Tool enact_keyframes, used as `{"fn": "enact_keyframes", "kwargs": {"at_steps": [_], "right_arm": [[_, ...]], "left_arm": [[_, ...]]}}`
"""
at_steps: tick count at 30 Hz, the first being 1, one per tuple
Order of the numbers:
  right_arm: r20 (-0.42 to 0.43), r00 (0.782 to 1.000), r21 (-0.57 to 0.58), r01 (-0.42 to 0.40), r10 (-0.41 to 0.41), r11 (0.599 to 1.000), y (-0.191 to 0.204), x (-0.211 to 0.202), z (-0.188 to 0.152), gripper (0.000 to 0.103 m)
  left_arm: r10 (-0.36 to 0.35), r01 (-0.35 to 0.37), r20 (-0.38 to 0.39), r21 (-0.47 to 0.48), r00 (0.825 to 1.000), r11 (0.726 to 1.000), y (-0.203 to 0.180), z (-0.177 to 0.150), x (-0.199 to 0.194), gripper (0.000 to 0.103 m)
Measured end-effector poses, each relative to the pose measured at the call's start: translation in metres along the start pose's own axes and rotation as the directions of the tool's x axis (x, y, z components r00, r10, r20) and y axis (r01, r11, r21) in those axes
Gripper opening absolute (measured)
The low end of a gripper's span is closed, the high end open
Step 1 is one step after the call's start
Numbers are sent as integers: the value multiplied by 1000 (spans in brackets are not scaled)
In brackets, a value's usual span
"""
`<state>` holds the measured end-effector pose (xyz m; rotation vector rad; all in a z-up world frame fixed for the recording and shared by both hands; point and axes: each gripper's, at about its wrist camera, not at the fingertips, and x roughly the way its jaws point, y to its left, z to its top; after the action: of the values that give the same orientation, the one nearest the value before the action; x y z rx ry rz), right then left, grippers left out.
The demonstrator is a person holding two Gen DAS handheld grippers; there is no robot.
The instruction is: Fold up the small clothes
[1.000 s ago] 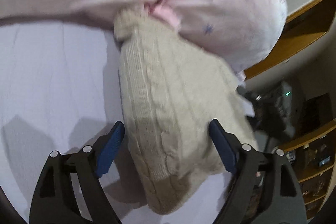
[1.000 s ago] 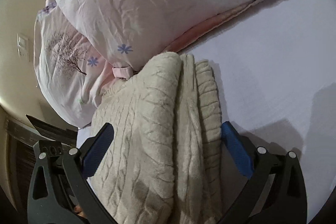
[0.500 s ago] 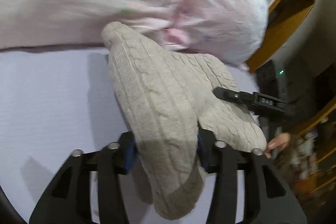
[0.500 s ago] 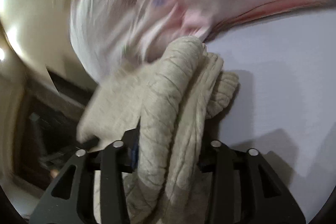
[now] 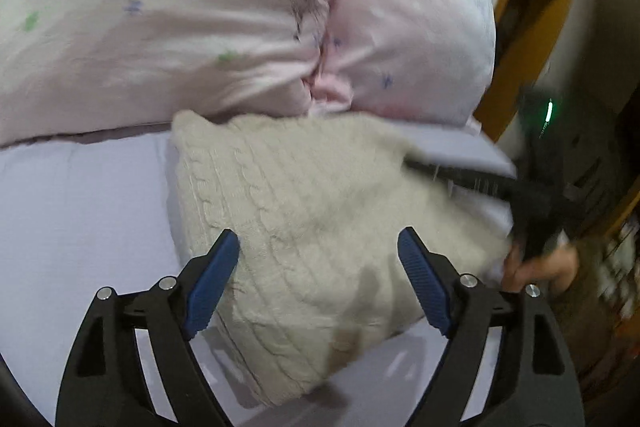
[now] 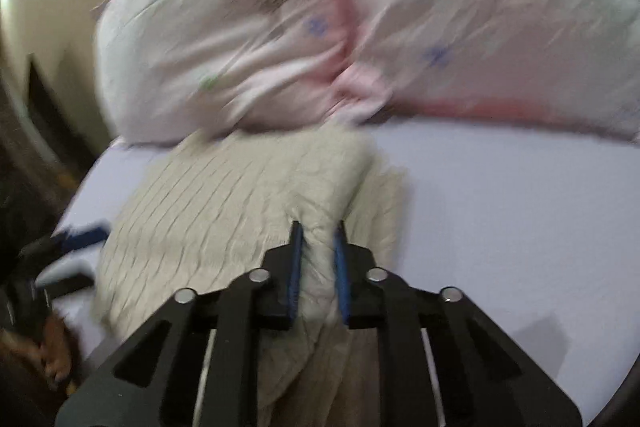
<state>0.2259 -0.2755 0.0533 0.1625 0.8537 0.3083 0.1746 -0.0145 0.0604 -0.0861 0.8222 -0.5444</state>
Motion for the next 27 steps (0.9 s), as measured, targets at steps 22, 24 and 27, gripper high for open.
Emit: {"fn": "enact_keyframes", "kwargs": {"at_steps": [22, 24, 27], "right_arm": [[-112, 978, -51, 170, -175, 984, 57, -55, -116, 101], [-113, 980, -60, 160, -165, 985, 63, -53, -118, 101], [-156, 962, -82, 211, -222, 974, 67, -43, -122, 101]], "left_arm": [[347, -352, -177, 2, 921, 936, -12, -83, -18, 102], [376, -378, -176, 26, 910, 926, -16, -84, -14, 102], [381, -383, -172, 22, 909, 923, -16, -84, -15, 102]]}}
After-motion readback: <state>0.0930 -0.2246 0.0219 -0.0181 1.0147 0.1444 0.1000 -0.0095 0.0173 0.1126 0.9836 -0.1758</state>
